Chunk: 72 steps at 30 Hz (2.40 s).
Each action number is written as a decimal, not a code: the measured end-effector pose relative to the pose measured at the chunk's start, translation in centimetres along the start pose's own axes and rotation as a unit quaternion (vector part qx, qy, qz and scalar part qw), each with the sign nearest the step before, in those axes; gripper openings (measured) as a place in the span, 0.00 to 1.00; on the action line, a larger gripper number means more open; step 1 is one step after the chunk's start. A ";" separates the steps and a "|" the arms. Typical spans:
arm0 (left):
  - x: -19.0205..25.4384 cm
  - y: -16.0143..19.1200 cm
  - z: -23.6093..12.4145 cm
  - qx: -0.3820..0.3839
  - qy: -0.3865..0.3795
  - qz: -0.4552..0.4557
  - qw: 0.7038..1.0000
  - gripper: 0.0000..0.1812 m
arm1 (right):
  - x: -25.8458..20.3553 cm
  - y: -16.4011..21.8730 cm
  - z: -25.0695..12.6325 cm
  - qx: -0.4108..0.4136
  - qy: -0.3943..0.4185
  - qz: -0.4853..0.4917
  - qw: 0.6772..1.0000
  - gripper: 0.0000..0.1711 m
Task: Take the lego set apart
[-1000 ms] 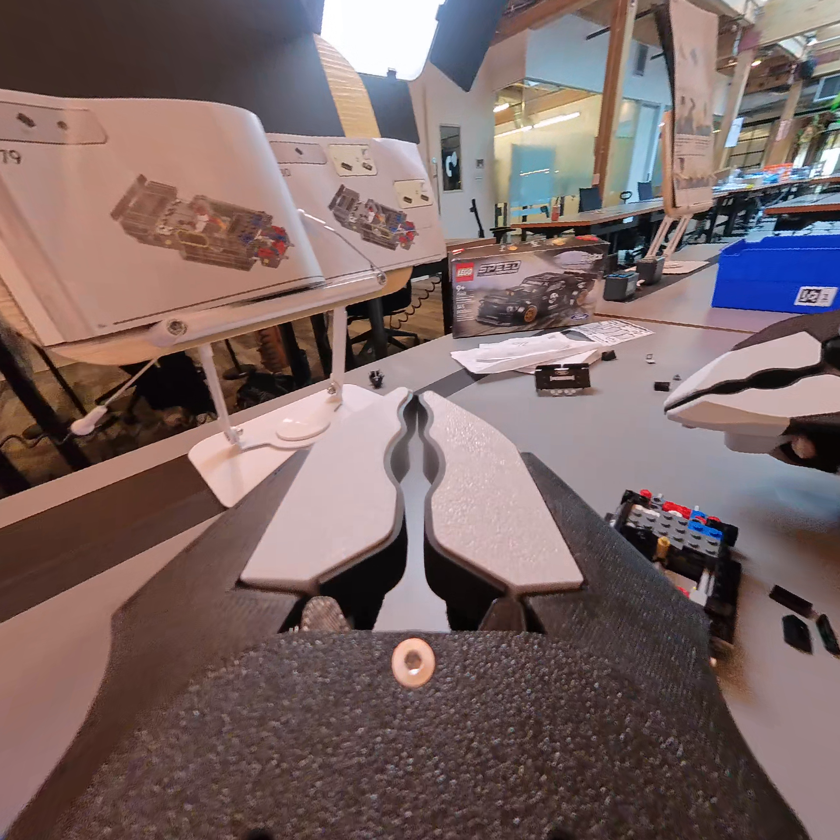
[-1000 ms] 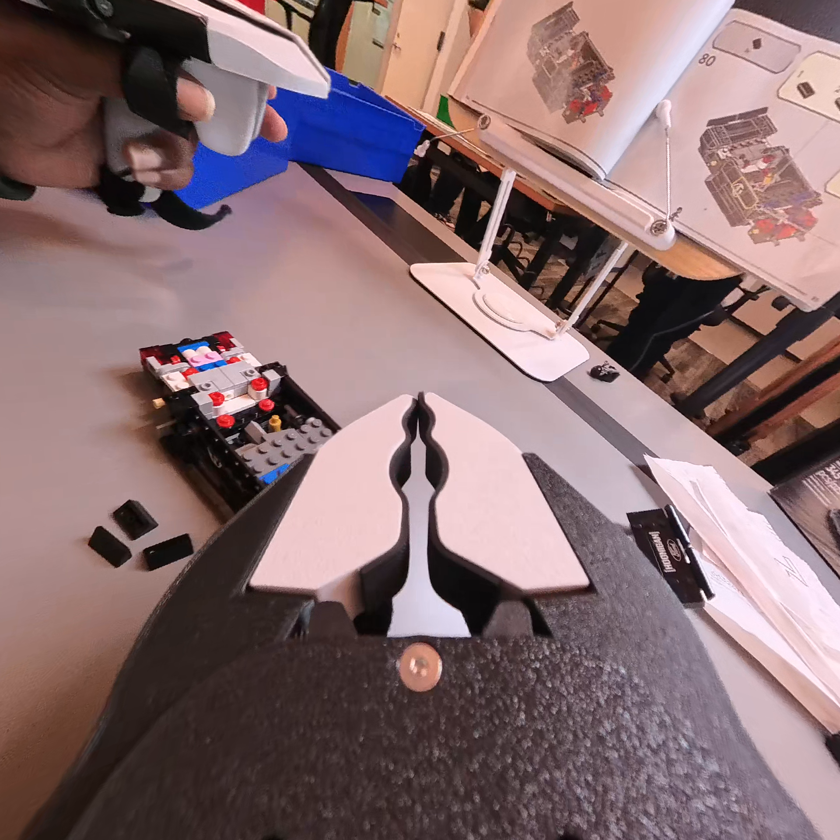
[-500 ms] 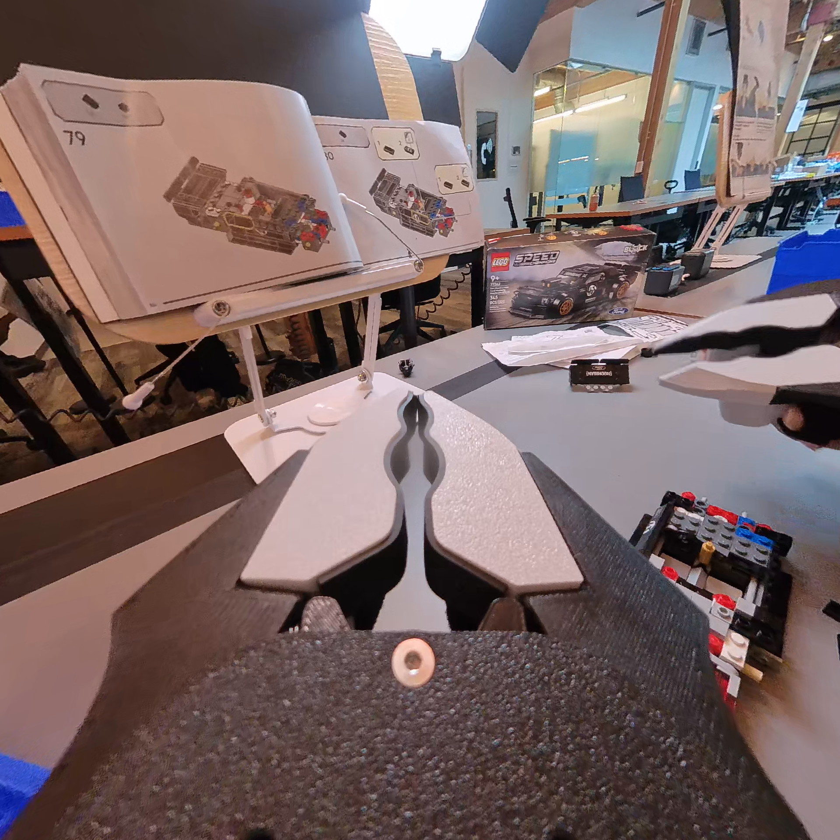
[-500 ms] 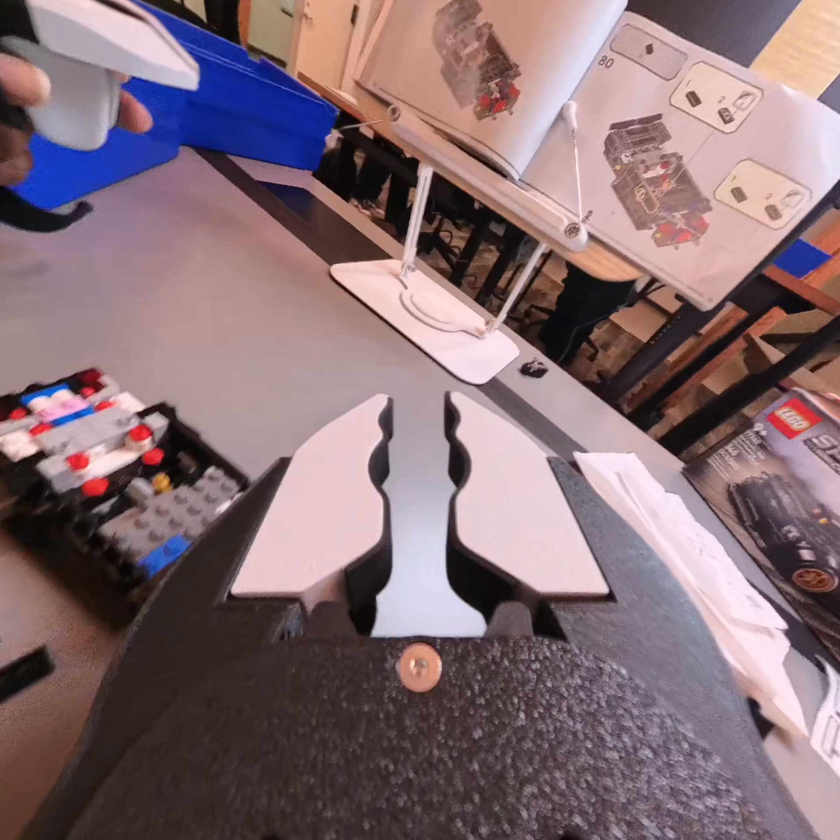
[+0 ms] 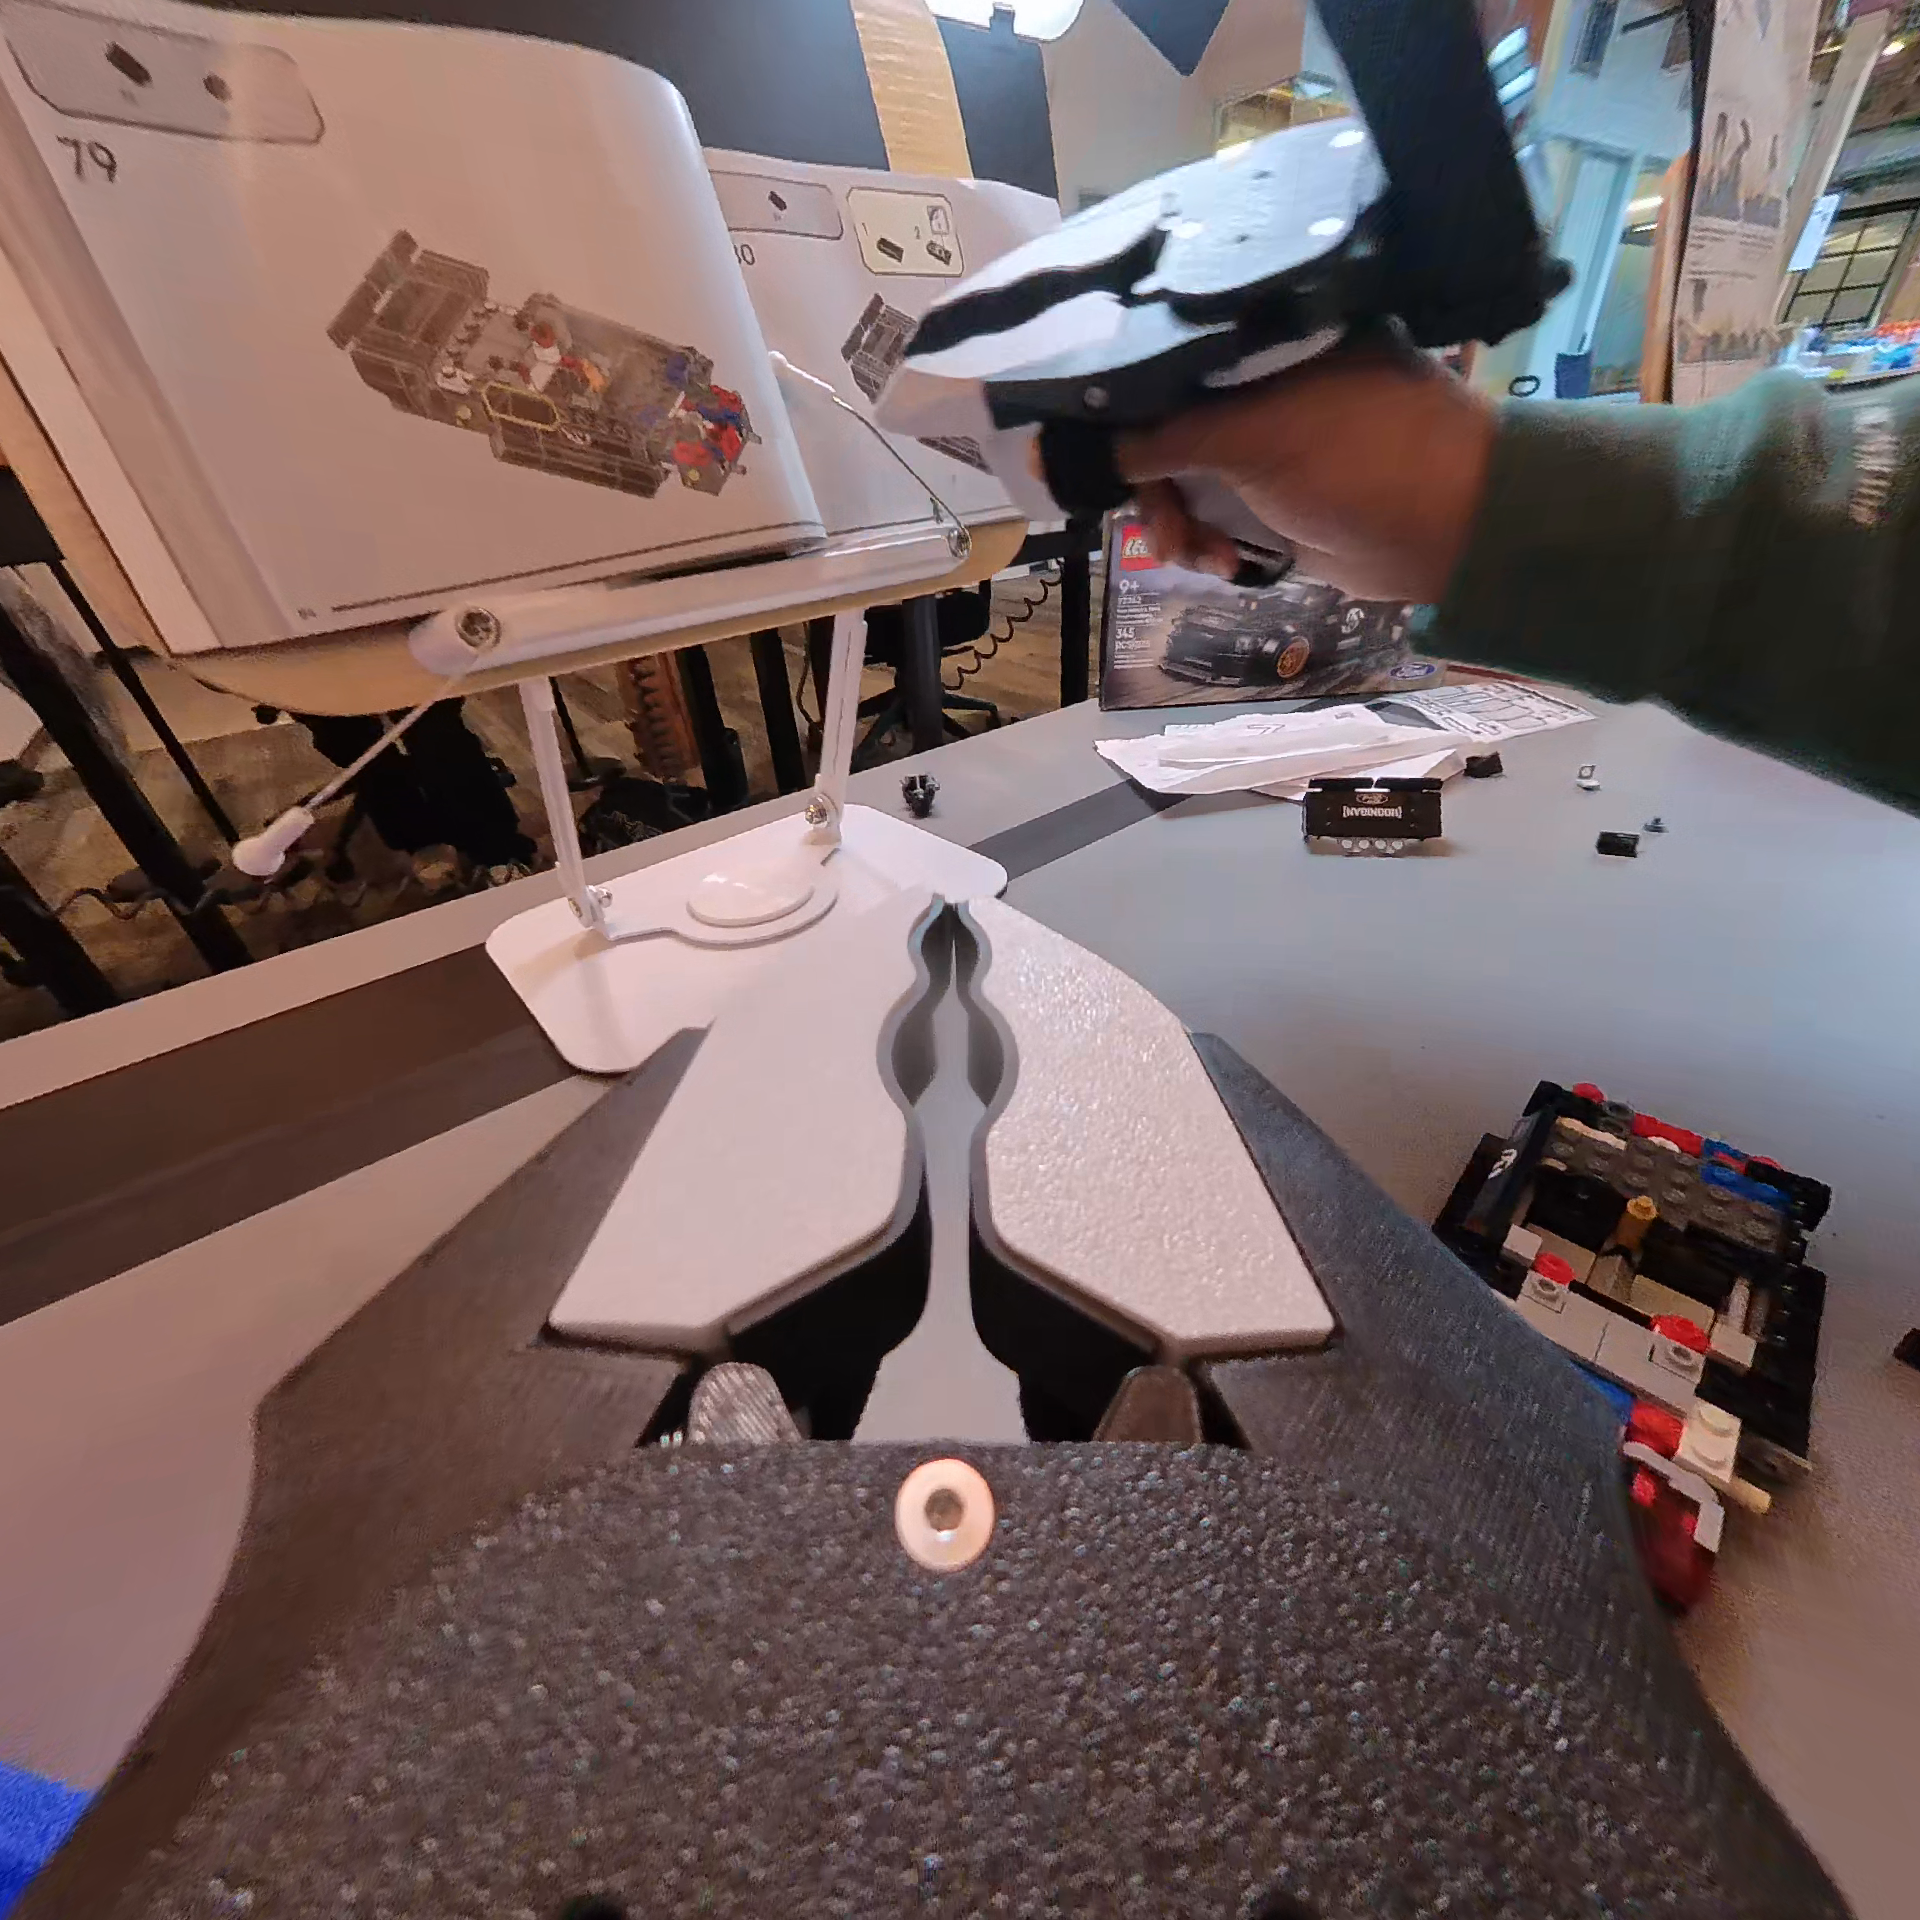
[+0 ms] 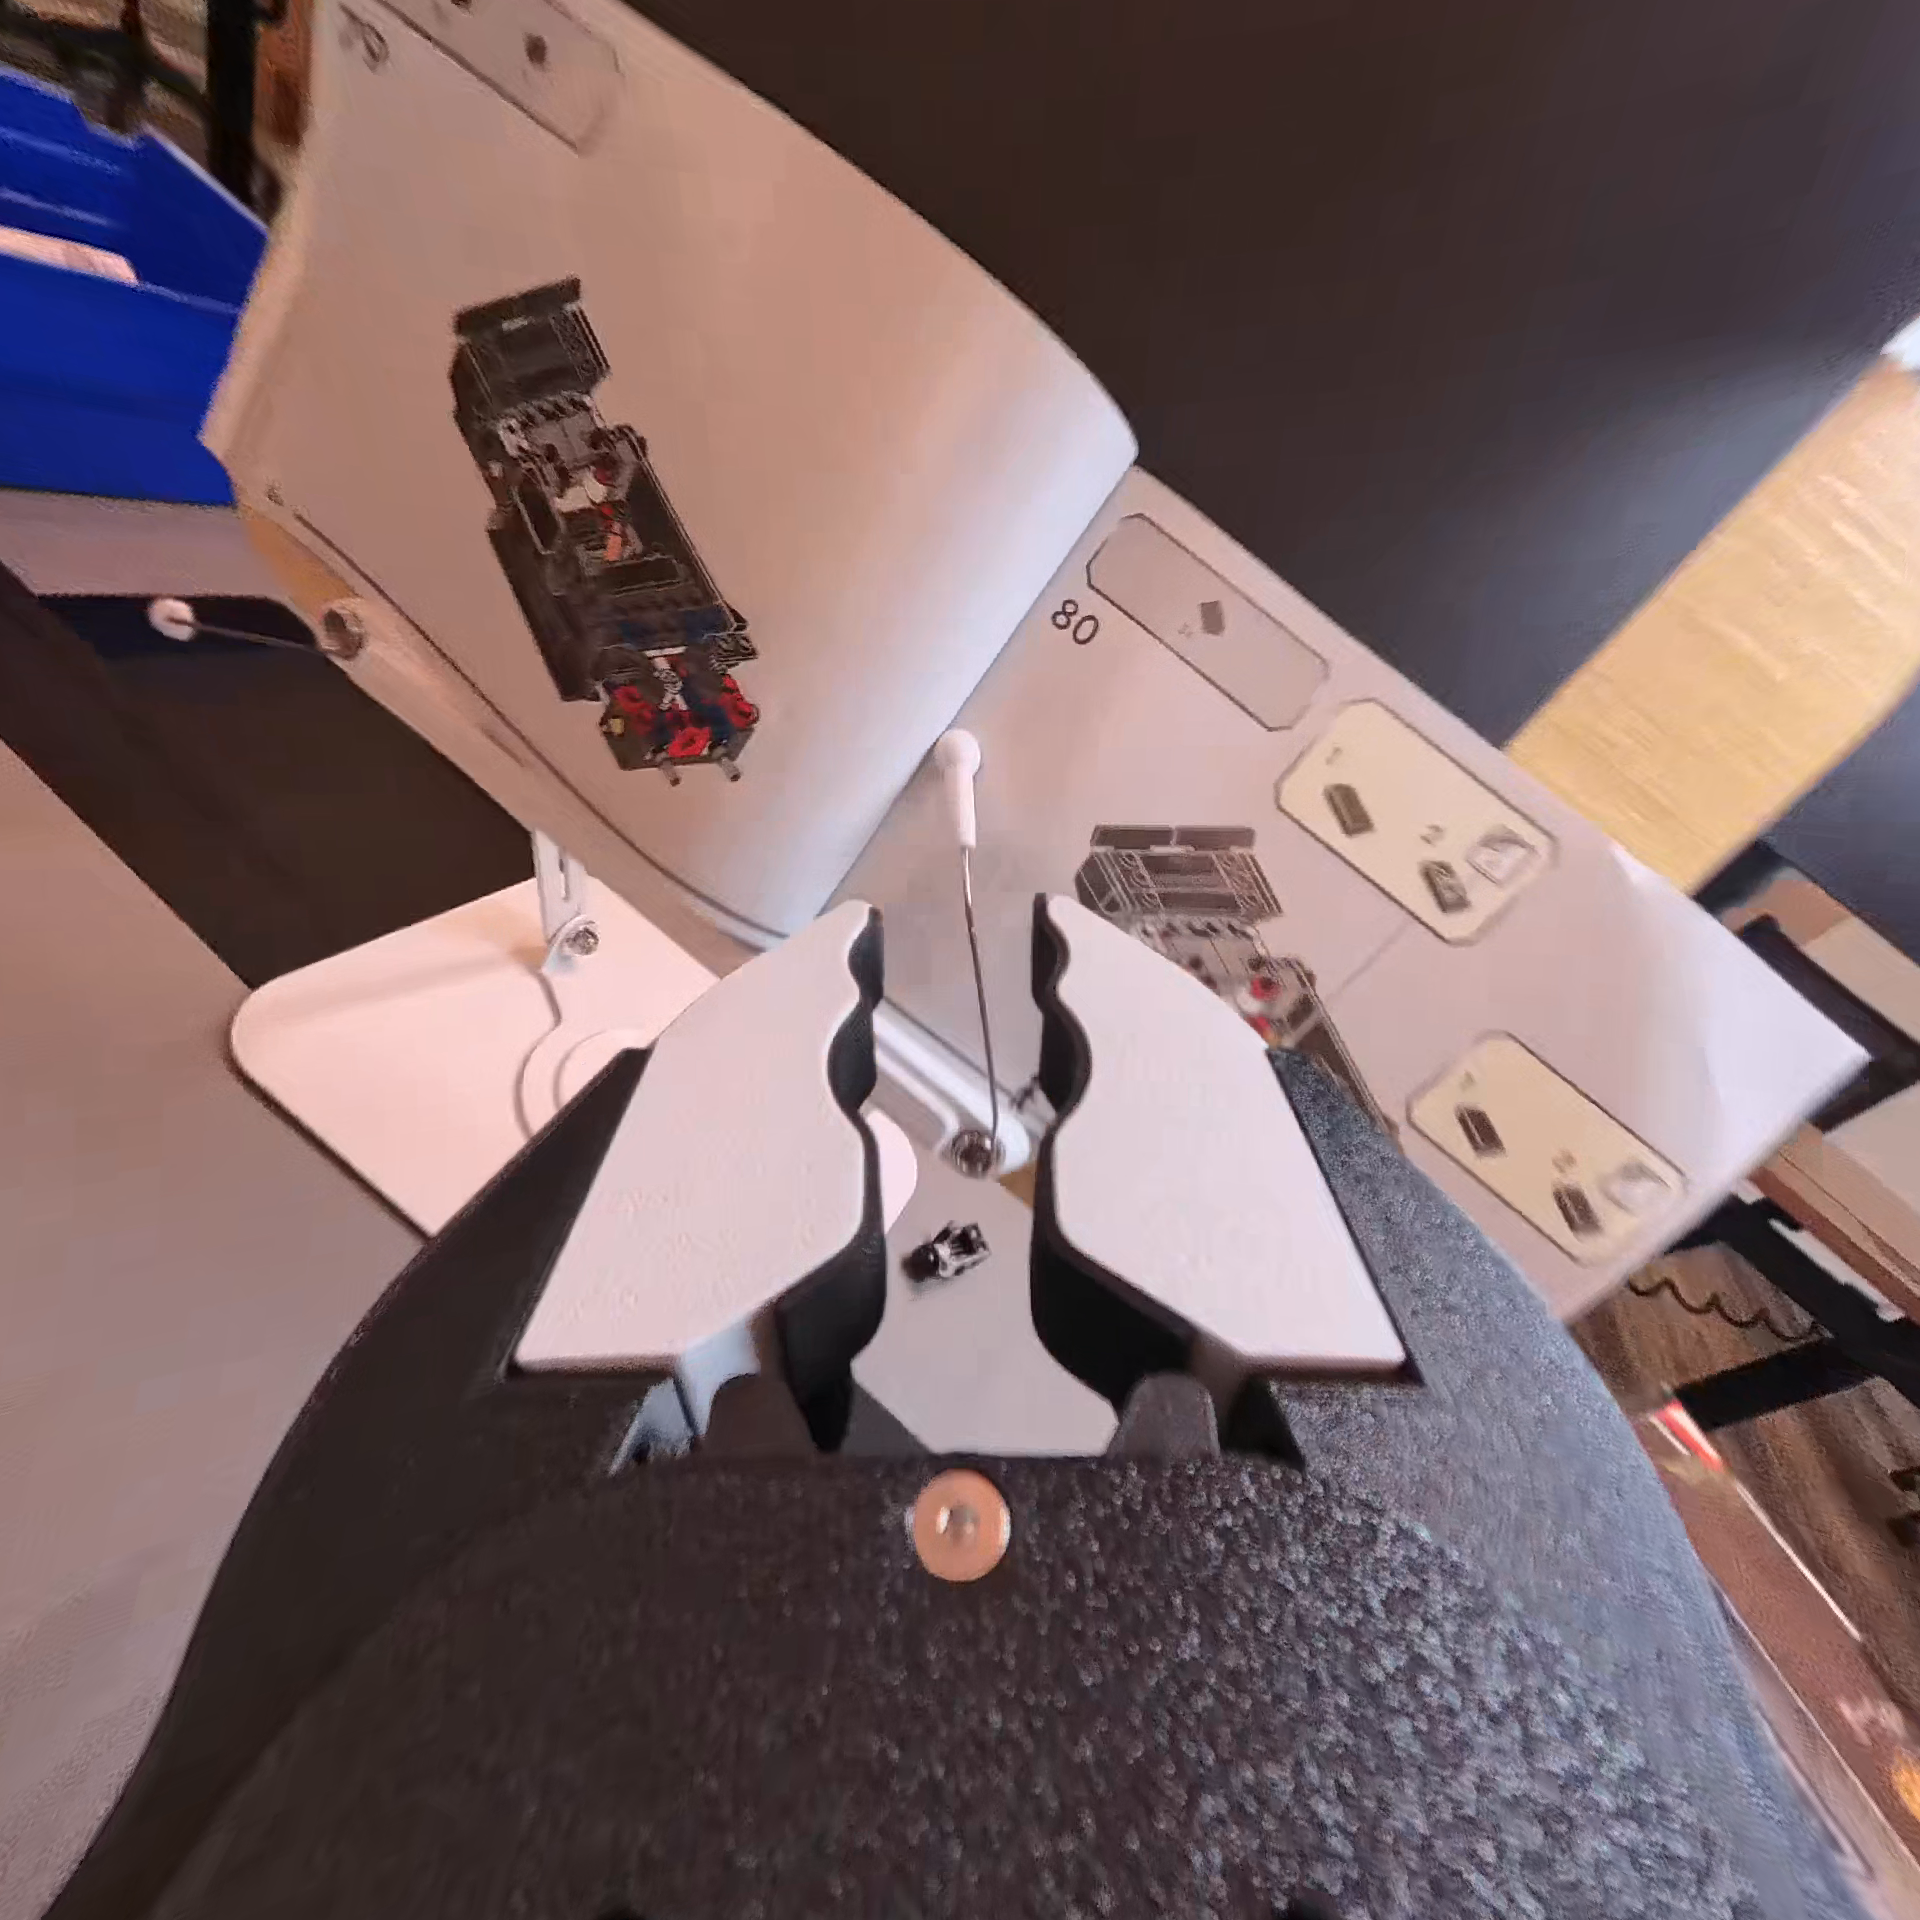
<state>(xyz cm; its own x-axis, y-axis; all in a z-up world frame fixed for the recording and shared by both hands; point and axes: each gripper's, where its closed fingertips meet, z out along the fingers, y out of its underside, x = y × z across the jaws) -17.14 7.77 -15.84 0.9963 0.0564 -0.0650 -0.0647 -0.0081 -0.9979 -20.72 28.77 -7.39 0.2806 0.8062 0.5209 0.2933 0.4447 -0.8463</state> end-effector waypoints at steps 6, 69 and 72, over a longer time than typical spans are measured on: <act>-0.1 0.6 0.4 -0.010 0.012 -0.009 1.000 0.00 | -1.6 -4.0 0.2 0.074 0.036 -0.042 0.996 0.15; -2.0 -3.1 1.0 0.047 -0.026 0.022 0.998 0.00 | 0.7 1.5 2.8 -0.008 0.012 -0.052 0.999 0.04; -3.1 -4.7 1.9 0.063 -0.036 0.023 0.997 0.00 | 0.7 1.4 2.8 -0.006 0.015 -0.048 0.999 0.03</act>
<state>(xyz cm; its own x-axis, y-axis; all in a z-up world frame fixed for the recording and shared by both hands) -20.02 9.49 -10.95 0.9857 0.1301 -0.1072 -0.1220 0.1120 -0.9862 -22.66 31.06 -8.57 0.2769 0.7478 0.6034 0.3317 0.5150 -0.7904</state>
